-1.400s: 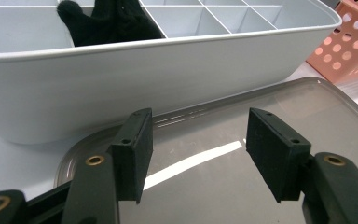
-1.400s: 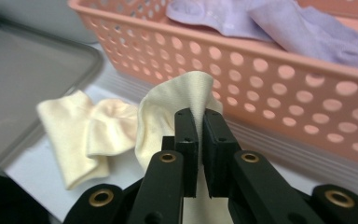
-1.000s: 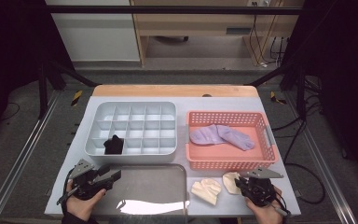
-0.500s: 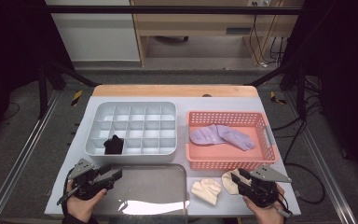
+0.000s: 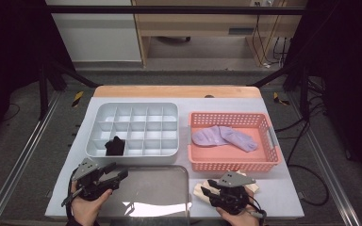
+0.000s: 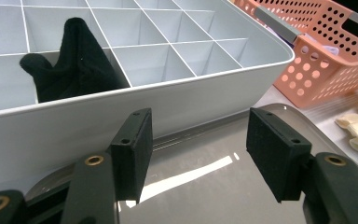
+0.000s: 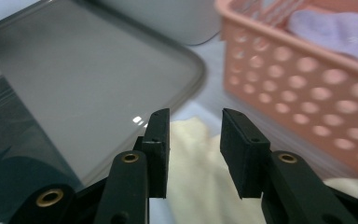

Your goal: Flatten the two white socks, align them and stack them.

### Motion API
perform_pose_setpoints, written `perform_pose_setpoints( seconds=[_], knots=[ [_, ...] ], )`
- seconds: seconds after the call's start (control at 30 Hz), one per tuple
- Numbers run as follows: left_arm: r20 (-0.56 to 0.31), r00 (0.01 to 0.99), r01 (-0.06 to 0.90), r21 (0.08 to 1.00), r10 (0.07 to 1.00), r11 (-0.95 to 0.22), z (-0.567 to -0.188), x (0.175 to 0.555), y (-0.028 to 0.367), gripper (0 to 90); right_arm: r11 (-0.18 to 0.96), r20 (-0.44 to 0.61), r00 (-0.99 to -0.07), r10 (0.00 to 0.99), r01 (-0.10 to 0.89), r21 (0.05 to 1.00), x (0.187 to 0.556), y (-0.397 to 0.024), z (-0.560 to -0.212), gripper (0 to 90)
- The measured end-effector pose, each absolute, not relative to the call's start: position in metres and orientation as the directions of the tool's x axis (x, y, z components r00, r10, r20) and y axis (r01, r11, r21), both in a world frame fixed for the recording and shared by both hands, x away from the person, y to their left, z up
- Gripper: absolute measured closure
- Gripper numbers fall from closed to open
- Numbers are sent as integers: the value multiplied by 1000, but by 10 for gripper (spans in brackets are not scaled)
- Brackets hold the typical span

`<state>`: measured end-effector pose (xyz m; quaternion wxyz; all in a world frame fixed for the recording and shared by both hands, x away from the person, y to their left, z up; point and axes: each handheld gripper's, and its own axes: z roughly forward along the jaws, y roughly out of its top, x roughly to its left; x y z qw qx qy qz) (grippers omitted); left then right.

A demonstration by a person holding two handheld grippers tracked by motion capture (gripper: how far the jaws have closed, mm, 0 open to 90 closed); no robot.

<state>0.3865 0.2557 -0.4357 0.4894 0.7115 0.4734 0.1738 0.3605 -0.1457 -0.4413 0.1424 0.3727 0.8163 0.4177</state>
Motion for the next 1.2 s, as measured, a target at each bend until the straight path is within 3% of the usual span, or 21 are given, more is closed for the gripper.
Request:
perform_pose_setpoints(
  seconds=[0.2,0.37,0.43,0.7,0.9,1.07,1.2],
  knots=[
    [-224,493,504,861,841,-66,-436,386,254,401,458,47,-712,701,499,736,361,-125,-458,621],
    [-220,494,509,858,841,-74,-439,387,252,402,479,18,-697,717,511,714,364,-124,-462,834],
    [-221,492,509,858,842,-72,-439,387,252,402,458,35,-688,724,519,722,364,-127,-458,869],
    [-227,490,516,854,842,-70,-441,387,252,403,322,85,-612,786,523,789,367,-155,-439,879],
    [-222,489,515,854,843,-74,-441,387,252,404,282,42,-494,868,561,778,380,-178,-447,877],
    [-221,487,515,854,845,-74,-441,387,252,404,307,47,-491,870,615,726,389,-176,-463,861],
    [-216,490,515,854,845,-80,-441,385,251,404,315,60,-520,852,601,734,387,-171,-462,790]
  ],
)
